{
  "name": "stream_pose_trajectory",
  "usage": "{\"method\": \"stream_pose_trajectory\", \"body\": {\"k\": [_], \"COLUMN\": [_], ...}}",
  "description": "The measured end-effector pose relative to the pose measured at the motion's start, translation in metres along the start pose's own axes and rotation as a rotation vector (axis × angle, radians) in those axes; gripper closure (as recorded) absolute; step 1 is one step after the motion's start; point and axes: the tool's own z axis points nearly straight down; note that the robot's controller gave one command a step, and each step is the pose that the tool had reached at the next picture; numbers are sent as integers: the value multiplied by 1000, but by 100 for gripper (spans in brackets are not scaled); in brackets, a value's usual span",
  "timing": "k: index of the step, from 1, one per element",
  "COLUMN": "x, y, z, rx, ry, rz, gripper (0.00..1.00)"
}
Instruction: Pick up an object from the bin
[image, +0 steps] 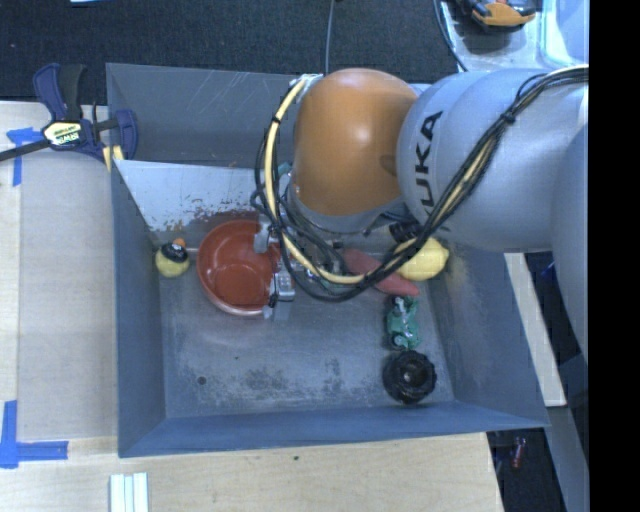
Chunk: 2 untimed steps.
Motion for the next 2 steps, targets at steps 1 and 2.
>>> {"method": "stream_pose_trajectory", "body": {"k": [1,2], "x": [-2,-21], "y": [-1,0], "z": [-5,85], "rx": [-2,-2], "ry": [-8,-13], "rz": [2,-35], "gripper": [0,0]}}
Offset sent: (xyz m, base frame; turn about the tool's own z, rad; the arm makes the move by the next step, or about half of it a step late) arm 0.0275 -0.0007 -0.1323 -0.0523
